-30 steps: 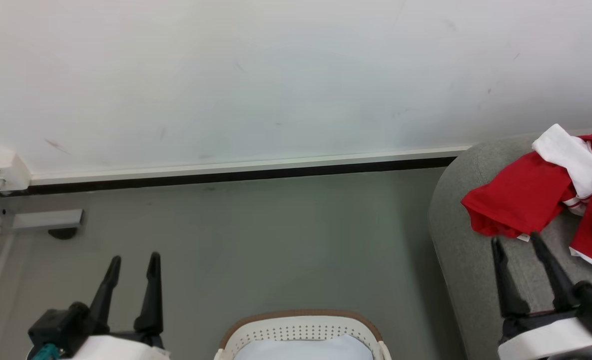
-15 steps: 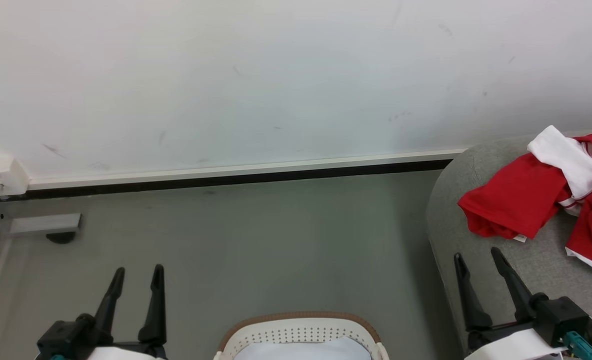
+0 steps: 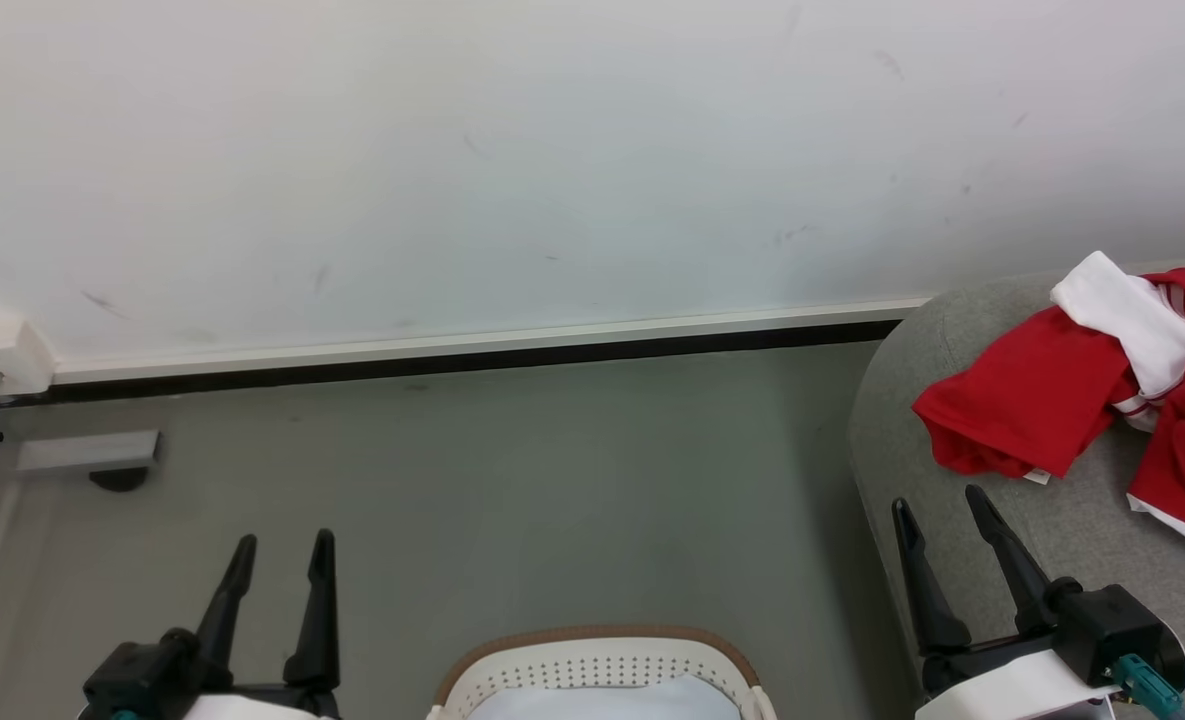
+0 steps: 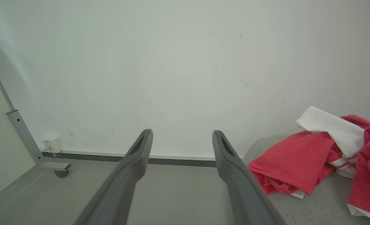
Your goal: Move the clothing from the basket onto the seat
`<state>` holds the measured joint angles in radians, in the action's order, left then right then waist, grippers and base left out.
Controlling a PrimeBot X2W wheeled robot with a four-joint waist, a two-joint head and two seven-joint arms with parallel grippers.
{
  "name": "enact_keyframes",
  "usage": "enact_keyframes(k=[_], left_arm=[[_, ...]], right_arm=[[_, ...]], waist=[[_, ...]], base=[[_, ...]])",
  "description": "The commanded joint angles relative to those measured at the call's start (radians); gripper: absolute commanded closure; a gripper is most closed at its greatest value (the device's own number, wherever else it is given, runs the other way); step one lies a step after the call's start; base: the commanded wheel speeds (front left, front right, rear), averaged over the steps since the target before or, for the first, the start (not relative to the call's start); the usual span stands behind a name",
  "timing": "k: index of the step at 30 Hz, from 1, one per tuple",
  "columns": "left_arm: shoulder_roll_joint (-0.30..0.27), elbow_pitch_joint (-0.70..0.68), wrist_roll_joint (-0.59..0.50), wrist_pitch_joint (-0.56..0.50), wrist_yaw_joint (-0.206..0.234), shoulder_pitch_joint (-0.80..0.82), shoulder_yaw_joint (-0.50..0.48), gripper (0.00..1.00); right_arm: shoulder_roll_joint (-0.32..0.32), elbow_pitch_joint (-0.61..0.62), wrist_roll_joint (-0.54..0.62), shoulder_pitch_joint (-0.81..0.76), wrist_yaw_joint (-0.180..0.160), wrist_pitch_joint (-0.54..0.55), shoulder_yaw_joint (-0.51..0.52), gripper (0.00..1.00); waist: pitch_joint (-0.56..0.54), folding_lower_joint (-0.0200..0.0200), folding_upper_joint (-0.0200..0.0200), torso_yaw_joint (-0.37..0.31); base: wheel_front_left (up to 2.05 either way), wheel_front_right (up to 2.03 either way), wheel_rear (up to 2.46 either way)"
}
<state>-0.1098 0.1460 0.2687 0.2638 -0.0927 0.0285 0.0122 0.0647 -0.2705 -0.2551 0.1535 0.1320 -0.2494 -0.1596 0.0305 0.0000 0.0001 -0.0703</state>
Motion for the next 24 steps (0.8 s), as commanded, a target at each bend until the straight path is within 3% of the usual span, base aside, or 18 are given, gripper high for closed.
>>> enact_keyframes(k=[1, 17, 18, 24], left_arm=[[0.004, 0.001, -0.011, 0.001, -0.005, 0.006, -0.005, 0.00], [0.026, 0.008, -0.035, 0.001, -0.030, 0.009, -0.029, 0.00], [0.029, 0.008, -0.022, 0.000, -0.030, 0.004, -0.027, 1.00], [0.037, 0.046, 0.024, -0.018, -0.030, -0.002, -0.032, 1.00]], right_arm=[[0.001, -0.004, -0.008, 0.010, -0.003, -0.008, -0.002, 0.00], [0.002, -0.007, -0.015, 0.008, -0.003, -0.007, -0.009, 0.00], [0.000, -0.005, -0.008, 0.003, 0.000, -0.004, -0.009, 1.00], [-0.002, -0.027, -0.054, -0.024, 0.000, 0.005, -0.004, 1.00]], waist=[[0.000, 0.0000, -0.0001, -0.001], [-0.001, 0.0000, -0.0001, -0.002], [-0.001, 0.0000, -0.0001, -0.002], [-0.002, 0.0000, -0.0001, 0.000]], base=[[0.00, 0.00, 0.00], [0.00, 0.00, 0.00], [0.00, 0.00, 0.00], [0.00, 0.00, 0.00]])
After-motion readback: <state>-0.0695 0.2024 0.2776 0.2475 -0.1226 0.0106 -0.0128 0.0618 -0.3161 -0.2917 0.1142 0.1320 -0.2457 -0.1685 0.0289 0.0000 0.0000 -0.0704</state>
